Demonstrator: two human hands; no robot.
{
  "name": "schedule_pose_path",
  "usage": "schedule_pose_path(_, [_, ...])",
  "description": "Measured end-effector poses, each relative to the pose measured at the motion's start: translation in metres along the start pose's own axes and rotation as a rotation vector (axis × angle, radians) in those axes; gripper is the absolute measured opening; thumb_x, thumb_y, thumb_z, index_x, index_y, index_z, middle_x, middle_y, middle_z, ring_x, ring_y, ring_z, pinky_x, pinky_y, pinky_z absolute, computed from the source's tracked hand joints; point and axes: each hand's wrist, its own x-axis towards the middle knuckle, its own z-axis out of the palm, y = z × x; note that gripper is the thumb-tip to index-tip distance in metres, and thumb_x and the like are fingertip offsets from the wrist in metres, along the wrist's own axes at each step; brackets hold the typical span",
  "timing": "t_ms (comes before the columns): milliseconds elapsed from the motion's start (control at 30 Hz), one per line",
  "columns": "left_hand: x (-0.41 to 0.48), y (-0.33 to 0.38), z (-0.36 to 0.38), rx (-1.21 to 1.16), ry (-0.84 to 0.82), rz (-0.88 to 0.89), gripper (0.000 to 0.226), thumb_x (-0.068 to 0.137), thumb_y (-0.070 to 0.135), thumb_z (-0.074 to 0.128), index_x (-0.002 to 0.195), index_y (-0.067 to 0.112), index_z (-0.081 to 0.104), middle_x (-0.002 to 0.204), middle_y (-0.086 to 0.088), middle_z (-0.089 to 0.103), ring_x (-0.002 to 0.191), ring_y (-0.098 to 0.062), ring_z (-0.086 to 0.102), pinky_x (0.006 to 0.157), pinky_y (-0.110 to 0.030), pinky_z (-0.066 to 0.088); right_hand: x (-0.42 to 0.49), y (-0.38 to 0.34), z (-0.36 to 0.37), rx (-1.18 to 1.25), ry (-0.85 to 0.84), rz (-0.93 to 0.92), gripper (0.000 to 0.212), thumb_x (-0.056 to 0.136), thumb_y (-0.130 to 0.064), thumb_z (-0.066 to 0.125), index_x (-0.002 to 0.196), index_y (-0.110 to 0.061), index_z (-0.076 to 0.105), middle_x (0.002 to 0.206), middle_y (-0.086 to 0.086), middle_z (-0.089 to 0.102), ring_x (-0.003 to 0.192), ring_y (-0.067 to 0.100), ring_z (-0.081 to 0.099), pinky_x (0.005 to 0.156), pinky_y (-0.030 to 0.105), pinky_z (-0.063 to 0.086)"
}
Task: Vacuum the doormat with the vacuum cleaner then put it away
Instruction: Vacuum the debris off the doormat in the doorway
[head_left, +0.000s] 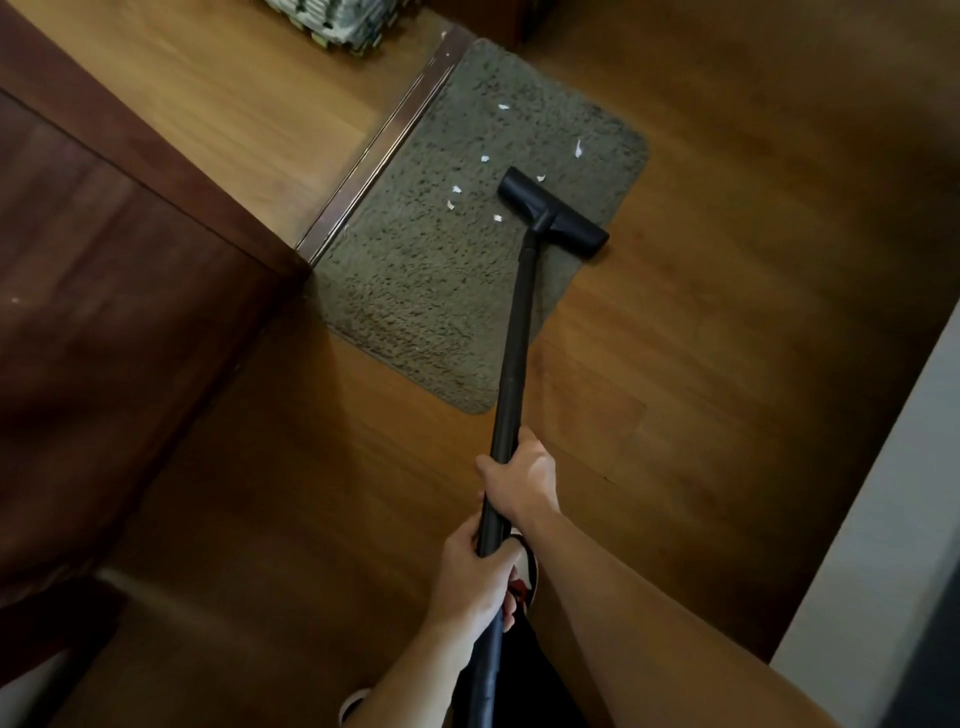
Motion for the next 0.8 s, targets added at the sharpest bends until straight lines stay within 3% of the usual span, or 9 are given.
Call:
schedule_pose_path(233, [-0.013, -0.012, -0.011, -0.014, 0.005, -0.048, 0.005, 0.09, 0.013, 0.066, 0.092, 0.009, 0.063, 0.06, -0.008, 0.051, 0.04, -0.022, 0.045, 0.042, -0.029, 0.04, -0.021, 0.003, 0.008, -0.02, 0.0, -0.002, 0.033, 0.091, -0.019, 0.067, 0.116, -0.02, 0.046, 0.087, 0.008, 0.066, 0.063, 0.022, 0.072, 0.056, 0.037, 0.062])
schedule_pose_path(500, [-0.034, -0.046, -0.041, -0.023, 0.022, -0.084, 0.004, 0.092, 0.011, 0.064, 0.088, 0.009, 0.066, 0.062, -0.008, 0.054, 0.04, -0.023, 0.044, 0.043, -0.031, 0.039, -0.057, 0.026, 0.044, -0.051, 0.01, -0.012, 0.034, 0.09, -0.02, 0.067, 0.119, -0.017, 0.049, 0.088, 0.009, 0.067, 0.067, 0.024, 0.072, 0.059, 0.042, 0.062])
schedule_pose_path(800, [-0.065, -0.085, -0.089, -0.072, 0.051, -0.099, 0.008, 0.092, 0.015, 0.067, 0.09, 0.007, 0.064, 0.064, -0.009, 0.054, 0.041, -0.021, 0.045, 0.042, -0.028, 0.04, -0.099, 0.038, 0.096, -0.127, -0.014, -0.036, 0.038, 0.089, -0.027, 0.069, 0.119, -0.013, 0.051, 0.094, 0.007, 0.067, 0.071, 0.021, 0.069, 0.049, 0.025, 0.05])
